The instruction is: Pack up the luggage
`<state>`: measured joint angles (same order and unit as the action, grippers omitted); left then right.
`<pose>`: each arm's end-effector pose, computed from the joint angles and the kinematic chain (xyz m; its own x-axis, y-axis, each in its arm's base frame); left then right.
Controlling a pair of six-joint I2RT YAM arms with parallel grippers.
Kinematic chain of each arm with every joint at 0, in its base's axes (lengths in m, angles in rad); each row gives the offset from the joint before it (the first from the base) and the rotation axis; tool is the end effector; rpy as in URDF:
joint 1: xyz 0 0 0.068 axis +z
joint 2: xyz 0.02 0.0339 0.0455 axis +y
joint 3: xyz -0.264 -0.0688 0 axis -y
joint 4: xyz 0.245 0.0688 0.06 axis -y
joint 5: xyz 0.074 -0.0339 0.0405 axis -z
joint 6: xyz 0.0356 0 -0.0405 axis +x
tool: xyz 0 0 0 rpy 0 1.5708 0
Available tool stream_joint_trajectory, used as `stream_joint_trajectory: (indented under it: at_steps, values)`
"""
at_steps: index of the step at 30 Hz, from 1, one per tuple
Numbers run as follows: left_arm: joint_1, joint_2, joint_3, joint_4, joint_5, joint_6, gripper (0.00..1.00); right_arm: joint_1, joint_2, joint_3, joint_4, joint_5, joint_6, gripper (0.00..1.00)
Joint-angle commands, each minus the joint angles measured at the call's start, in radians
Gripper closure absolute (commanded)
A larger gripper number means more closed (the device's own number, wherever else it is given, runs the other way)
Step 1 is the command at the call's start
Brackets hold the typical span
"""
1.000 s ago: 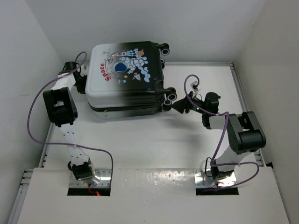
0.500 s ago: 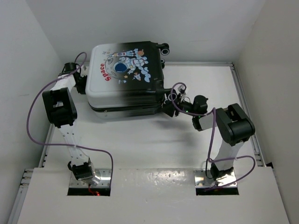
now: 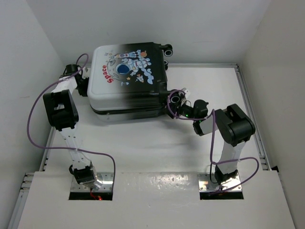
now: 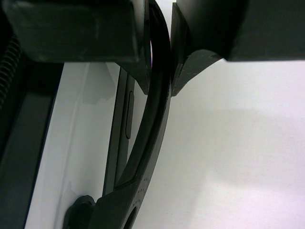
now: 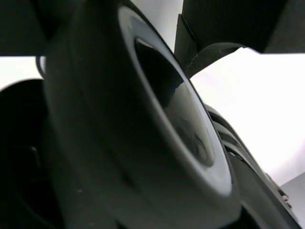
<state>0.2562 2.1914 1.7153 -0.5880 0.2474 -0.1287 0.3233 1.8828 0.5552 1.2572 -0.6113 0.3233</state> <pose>0.4583 0.1110 0.1744 -0.8220 -0.3440 -0.4538 -0.2382 0.9316 -0.2746 0.2980 0.1214 0.1342 -0.3184 0.1677 -0.9330 -0.7402 0.5709 0.3552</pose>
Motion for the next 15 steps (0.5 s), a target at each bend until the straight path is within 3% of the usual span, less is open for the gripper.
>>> stream_joint_trajectory:
  at_steps: [1, 4, 9, 13, 15]
  values:
    - [-0.008, 0.090, -0.100, -0.199, -0.074, 0.113, 1.00, 0.003, 0.015, 0.023, 0.140, 0.041, -0.055, 0.62]
    - [-0.008, 0.090, -0.100, -0.199, -0.074, 0.113, 1.00, 0.006, 0.019, 0.037, 0.153, 0.035, -0.052, 0.64]
    - [0.001, 0.090, -0.100, -0.199, -0.083, 0.113, 1.00, 0.016, 0.042, 0.051, 0.159, 0.034, -0.063, 0.88]
    - [0.002, 0.090, -0.100, -0.199, -0.083, 0.103, 1.00, 0.011, 0.049, 0.055, 0.160, 0.076, -0.058, 1.00]
    - [0.011, 0.090, -0.100, -0.199, -0.092, 0.091, 1.00, 0.003, 0.038, 0.046, 0.145, 0.125, -0.043, 1.00]
